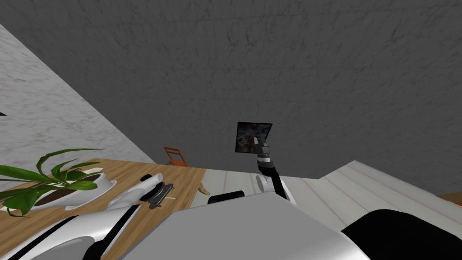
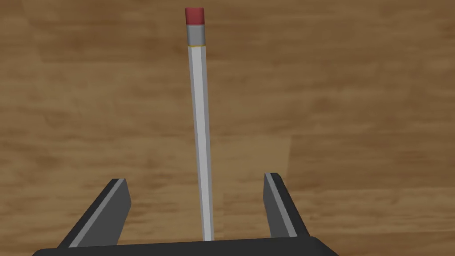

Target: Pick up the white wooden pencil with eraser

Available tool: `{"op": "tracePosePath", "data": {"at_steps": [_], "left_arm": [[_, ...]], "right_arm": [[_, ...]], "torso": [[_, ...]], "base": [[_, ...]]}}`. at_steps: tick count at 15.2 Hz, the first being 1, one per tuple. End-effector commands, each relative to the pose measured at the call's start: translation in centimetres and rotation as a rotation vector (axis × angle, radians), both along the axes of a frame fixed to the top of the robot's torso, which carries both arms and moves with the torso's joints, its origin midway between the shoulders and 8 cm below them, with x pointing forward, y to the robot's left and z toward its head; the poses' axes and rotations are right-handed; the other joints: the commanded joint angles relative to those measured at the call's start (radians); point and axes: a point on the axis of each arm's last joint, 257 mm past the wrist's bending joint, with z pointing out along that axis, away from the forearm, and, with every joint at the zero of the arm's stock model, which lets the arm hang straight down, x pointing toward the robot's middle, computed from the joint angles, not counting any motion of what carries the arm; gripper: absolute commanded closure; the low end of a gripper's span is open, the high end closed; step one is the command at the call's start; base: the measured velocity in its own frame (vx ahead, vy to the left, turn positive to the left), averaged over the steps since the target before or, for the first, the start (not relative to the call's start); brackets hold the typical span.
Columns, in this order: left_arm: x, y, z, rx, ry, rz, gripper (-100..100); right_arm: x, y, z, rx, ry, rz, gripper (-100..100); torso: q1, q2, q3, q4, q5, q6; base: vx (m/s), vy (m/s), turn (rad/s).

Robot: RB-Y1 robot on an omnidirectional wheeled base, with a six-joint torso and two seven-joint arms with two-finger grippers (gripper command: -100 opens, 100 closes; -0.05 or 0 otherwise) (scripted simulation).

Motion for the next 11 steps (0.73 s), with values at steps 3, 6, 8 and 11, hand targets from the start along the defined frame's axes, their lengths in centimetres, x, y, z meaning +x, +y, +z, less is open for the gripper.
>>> {"op": "tracePosePath", "data": {"at_steps": [3,6,8,11], "left_arm": [[-0.1,0.0,0.0,0.0,0.002,-0.001,100],[0.1,1.3,1.3,0.0,0.002,-0.002,100],[0.1,1.5,1.6,0.0,0.003,-0.003,100],[0.1,1.5,1.5,0.001,0.002,-0.004,100]], "right_arm": [[0.0,0.0,0.0,0.0,0.0,0.0,0],[0.0,0.0,0.0,0.0,0.0,0.0,0],[0.0,0.0,0.0,0.0,0.0,0.0,0],[0.0,0.0,0.0,0.0,0.0,0.0,0]], "torso": [[-0.001,0.0,0.0,0.0,0.0,0.0],[-0.004,0.0,0.0,0.0,-0.001,-0.001],[-0.007,0.0,0.0,0.0,-0.002,-0.001],[-0.005,0.0,0.0,0.0,-0.001,0.0]], "base": [[0.0,0.003,-0.006],[0.0,-0.036,0.022],[0.005,-0.067,0.022],[0.0,-0.021,-0.002]]}}
